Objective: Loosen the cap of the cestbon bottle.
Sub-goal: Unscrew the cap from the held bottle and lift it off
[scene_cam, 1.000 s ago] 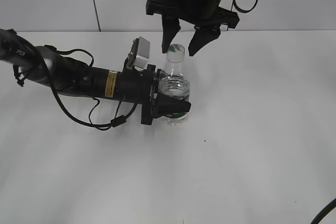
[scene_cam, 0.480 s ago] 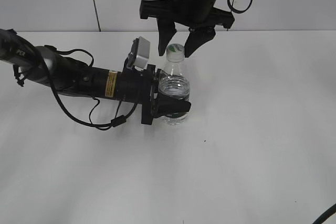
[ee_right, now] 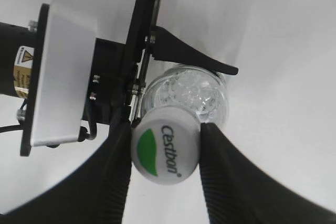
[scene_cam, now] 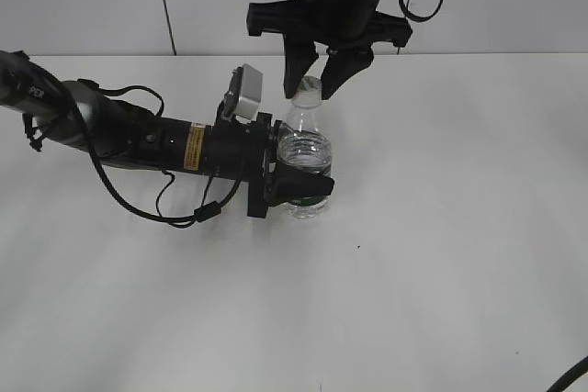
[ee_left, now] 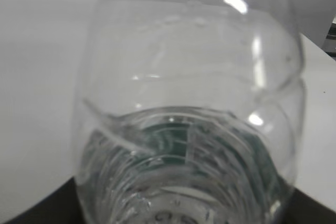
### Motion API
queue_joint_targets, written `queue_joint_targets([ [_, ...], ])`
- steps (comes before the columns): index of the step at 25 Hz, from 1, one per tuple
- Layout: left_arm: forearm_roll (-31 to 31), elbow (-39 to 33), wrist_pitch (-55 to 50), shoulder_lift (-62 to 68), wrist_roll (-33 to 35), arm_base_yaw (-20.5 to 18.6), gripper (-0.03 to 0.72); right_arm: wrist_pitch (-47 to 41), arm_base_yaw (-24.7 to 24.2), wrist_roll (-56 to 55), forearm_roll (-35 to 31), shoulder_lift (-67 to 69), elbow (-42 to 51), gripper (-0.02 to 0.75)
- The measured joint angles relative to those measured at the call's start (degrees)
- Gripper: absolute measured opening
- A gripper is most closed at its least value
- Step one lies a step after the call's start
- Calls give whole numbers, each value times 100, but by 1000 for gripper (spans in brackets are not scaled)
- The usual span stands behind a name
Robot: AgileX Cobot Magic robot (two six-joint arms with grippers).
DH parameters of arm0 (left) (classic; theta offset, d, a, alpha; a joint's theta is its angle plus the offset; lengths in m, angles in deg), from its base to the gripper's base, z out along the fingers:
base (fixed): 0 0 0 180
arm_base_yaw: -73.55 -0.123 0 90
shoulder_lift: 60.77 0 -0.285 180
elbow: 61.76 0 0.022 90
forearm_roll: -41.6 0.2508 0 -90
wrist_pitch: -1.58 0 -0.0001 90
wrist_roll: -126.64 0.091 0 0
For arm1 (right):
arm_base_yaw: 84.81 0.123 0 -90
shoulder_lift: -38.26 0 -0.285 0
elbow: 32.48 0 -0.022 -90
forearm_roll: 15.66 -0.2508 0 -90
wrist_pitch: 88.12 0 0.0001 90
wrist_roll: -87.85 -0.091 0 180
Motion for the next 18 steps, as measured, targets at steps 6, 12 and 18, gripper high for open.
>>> queue_joint_targets([
  [6, 0, 0, -12, 0, 26, 0, 402, 0, 0, 780, 0, 0, 0, 304],
  [12, 11, 0, -11, 0, 62, 0, 402, 12, 0, 2679, -17, 0, 0, 298],
  [18, 34, 0, -11, 0, 85, 0, 402, 17, 0, 4175, -35, 0, 0, 297],
])
